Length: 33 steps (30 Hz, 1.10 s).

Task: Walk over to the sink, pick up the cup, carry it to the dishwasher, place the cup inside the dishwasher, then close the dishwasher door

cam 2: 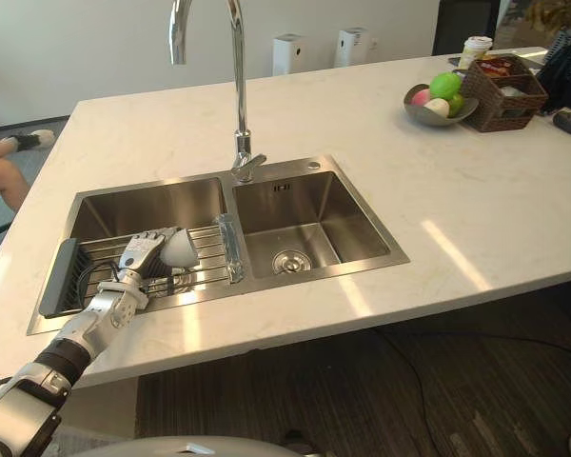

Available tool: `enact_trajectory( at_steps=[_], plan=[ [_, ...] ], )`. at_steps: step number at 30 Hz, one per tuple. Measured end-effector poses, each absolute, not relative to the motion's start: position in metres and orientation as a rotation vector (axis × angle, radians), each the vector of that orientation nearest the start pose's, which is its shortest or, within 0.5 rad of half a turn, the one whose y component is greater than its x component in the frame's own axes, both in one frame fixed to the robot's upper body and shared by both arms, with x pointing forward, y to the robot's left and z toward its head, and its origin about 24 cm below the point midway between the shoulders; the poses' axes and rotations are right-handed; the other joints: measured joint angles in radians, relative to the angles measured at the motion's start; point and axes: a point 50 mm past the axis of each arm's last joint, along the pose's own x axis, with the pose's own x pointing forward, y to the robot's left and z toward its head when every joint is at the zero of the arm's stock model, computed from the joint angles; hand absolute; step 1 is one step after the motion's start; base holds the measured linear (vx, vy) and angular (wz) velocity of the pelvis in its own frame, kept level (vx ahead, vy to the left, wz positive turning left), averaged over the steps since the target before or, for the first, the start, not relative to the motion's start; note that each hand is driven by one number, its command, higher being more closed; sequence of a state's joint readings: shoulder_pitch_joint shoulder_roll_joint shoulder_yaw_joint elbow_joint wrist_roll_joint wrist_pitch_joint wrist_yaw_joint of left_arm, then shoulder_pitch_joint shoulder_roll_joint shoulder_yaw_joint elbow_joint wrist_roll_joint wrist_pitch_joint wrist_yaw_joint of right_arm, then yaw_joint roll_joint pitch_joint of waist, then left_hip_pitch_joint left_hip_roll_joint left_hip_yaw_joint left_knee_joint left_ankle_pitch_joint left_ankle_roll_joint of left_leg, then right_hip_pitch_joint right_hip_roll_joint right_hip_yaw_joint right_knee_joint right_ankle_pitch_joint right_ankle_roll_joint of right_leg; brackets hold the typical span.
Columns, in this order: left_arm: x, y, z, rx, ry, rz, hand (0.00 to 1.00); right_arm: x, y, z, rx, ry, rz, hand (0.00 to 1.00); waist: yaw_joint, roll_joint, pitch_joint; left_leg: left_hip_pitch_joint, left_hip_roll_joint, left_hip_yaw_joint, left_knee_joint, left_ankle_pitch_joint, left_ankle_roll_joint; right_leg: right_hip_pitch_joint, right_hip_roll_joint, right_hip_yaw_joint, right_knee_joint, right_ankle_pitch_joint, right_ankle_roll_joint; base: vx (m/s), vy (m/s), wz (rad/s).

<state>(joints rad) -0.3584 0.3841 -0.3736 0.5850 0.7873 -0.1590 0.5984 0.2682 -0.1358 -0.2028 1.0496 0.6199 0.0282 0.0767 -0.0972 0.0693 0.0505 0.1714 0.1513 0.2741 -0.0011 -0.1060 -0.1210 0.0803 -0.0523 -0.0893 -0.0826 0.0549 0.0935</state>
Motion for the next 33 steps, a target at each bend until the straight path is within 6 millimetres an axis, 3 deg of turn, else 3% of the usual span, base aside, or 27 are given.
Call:
enact_trajectory(
  at_steps=[3,5,12,18,21,23,24,25,26,27,28,29,30,31,32,33],
  plan=[
    [0.293,0.196,0.044,1.106,-0.382,0.34,1.0,0.019,-0.223,-0.166,0.581,1.135,-0.599,0.0,-0.002,-0.008,0.02,-0.014,0.0,-0.044,0.001,0.008,0.001,0.014,-0.003,-0.043,0.001,-0.009,0.0,0.05,-0.017,0.44],
    [0.281,0.22,0.058,1.034,-0.425,0.56,1.0,0.02,-0.219,-0.167,0.569,1.143,-0.547,0.0,0.021,-0.027,0.036,-0.02,0.001,-0.076,0.002,0.012,0.001,0.028,-0.007,-0.079,0.001,-0.018,-0.002,0.02,-0.016,0.42],
    [0.228,0.245,0.099,0.657,-0.61,0.976,1.0,0.024,-0.221,-0.166,0.472,1.164,-0.473,0.0,0.106,-0.04,0.03,-0.07,-0.022,-0.178,0.061,0.011,0.002,0.077,-0.033,-0.189,0.003,-0.042,0.0,0.0,0.005,0.46],
    [0.183,0.252,0.087,0.492,-0.512,1.151,1.0,0.021,-0.218,-0.168,0.439,1.197,-0.431,0.0,0.16,-0.042,0.03,-0.119,-0.034,-0.317,0.094,0.015,0.012,0.075,-0.063,-0.318,0.15,-0.15,0.005,-0.09,-0.018,0.76],
    [0.157,0.271,0.085,0.45,-0.462,1.259,1.0,0.022,-0.213,-0.169,0.429,1.212,-0.394,0.0,0.197,-0.065,0.025,-0.148,-0.056,-0.403,0.093,0.031,0.017,0.063,-0.094,-0.402,0.247,-0.212,0.008,-0.08,-0.043,0.9],
    [0.138,0.282,0.089,0.44,-0.452,1.31,1.0,0.025,-0.212,-0.169,0.424,1.215,-0.377,0.0,0.222,-0.071,0.028,-0.198,-0.095,-0.481,0.084,0.081,0.033,0.048,-0.129,-0.492,0.319,-0.242,0.014,-0.03,-0.06,1.23],
    [0.134,0.283,0.09,0.427,-0.455,1.322,1.0,0.026,-0.212,-0.169,0.426,1.218,-0.377,0.0,0.225,-0.072,0.03,-0.213,-0.109,-0.475,0.081,0.104,0.062,0.048,-0.143,-0.52,0.329,-0.247,0.014,-0.03,-0.005,1.86],
    [0.13,0.283,0.092,0.393,-0.468,1.334,1.0,0.025,-0.211,-0.169,0.439,1.227,-0.386,0.0,0.221,-0.074,0.043,-0.242,-0.142,-0.427,0.072,0.159,0.155,0.067,-0.17,-0.561,0.33,-0.252,0.006,-0.06,0.09,2.38],
    [0.129,0.281,0.097,0.346,-0.512,1.332,1.0,0.026,-0.216,-0.168,0.466,1.219,-0.42,0.0,0.207,-0.064,0.06,-0.254,-0.131,-0.319,0.061,0.134,0.248,0.103,-0.177,-0.594,0.313,-0.241,0.002,-0.08,0.126,2.56],
    [0.128,0.282,0.1,0.344,-0.538,1.323,1.0,0.027,-0.217,-0.168,0.481,1.216,-0.44,0.0,0.206,-0.055,0.072,-0.264,-0.102,-0.236,0.076,0.124,0.231,0.116,-0.177,-0.624,0.302,-0.237,0.005,-0.12,0.128,2.23],
    [0.127,0.283,0.103,0.347,-0.568,1.307,1.0,0.027,-0.221,-0.167,0.491,1.22,-0.467,0.0,0.208,-0.053,0.087,-0.283,-0.056,-0.11,0.11,0.11,0.183,0.134,-0.183,-0.67,0.299,-0.236,0.006,-0.13,0.127,1.65],
    [0.123,0.285,0.105,0.336,-0.593,1.31,1.0,0.028,-0.228,-0.166,0.487,1.224,-0.5,0.0,0.226,-0.038,0.088,-0.307,0.016,0.029,0.19,0.103,0.172,0.13,-0.218,-0.7,0.315,-0.237,0.008,-0.11,0.092,1.18],
    [0.123,0.285,0.105,0.316,-0.601,1.308,1.0,0.029,-0.231,-0.166,0.483,1.222,-0.51,0.0,0.233,-0.04,0.088,-0.307,0.041,0.062,0.219,0.105,0.169,0.125,-0.244,-0.704,0.325,-0.234,0.014,-0.05,0.161,0.68],
    [0.124,0.283,0.106,0.267,-0.624,1.299,1.0,0.027,-0.236,-0.164,0.486,1.211,-0.539,0.0,0.228,-0.048,0.085,-0.285,0.087,0.12,0.273,0.114,0.156,0.119,-0.309,-0.714,0.356,-0.223,0.029,0.01,0.153,0.27],
    [0.126,0.281,0.108,0.233,-0.648,1.278,1.0,0.025,-0.24,-0.163,0.48,1.196,-0.557,0.0,0.221,-0.049,0.084,-0.267,0.131,0.168,0.319,0.135,0.173,0.115,-0.358,-0.718,0.386,-0.216,0.04,0.02,0.278,0.32],
    [0.128,0.277,0.111,0.199,-0.678,1.25,1.0,0.024,-0.247,-0.16,0.479,1.177,-0.58,0.0,0.208,-0.042,0.079,-0.245,0.178,0.208,0.368,0.238,0.222,0.11,-0.396,-0.72,0.423,-0.212,0.047,0.03,0.233,0.38]
  ],
)
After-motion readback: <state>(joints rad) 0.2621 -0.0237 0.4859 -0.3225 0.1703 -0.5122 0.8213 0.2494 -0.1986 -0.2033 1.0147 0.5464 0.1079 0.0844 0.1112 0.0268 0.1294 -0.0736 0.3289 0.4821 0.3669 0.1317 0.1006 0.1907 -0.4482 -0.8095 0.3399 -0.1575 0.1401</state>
